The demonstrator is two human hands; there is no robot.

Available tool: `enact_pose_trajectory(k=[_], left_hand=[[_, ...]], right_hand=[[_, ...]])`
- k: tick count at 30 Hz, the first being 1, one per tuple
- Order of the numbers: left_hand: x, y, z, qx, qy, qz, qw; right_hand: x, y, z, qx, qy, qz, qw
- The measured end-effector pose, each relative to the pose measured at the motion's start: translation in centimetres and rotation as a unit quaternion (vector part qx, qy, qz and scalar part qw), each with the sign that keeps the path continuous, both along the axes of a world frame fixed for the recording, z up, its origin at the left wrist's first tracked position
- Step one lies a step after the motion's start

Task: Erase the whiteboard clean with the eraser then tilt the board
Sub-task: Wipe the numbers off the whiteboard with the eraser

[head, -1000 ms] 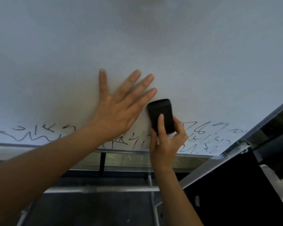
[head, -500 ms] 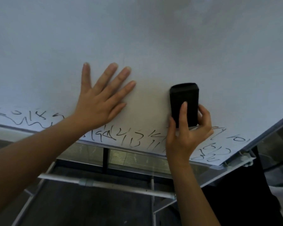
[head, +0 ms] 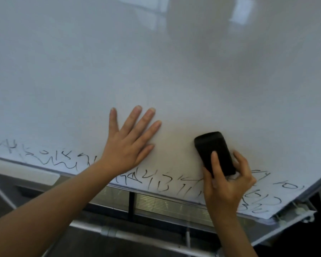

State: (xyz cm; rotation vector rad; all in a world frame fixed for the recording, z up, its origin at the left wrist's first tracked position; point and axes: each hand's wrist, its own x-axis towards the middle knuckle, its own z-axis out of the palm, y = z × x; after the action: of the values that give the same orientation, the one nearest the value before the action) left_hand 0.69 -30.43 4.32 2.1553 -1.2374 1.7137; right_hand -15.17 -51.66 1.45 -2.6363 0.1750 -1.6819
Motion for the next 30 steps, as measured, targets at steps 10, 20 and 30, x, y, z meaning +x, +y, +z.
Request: enact_pose_trajectory(k=[10, 20, 30], left_hand=[[-2.4, 1.1, 0.9, -0.104, 0.114, -0.134, 0.979], [-0.1, 2.2, -0.1, -0.076, 0.066, 0.017, 0.995], [0.0, 2.0, 0.0, -0.062, 0.055, 0.034, 0.996]], right_hand=[[4.1, 3.6, 12.6, 0.024, -0.163, 0.043, 0.985], [6.3, 7.9, 9.0, -0.2, -0.046, 0.083, 0.975], [4.1, 2.0, 18.7, 0.021, -0.183, -0.031, 0.982]])
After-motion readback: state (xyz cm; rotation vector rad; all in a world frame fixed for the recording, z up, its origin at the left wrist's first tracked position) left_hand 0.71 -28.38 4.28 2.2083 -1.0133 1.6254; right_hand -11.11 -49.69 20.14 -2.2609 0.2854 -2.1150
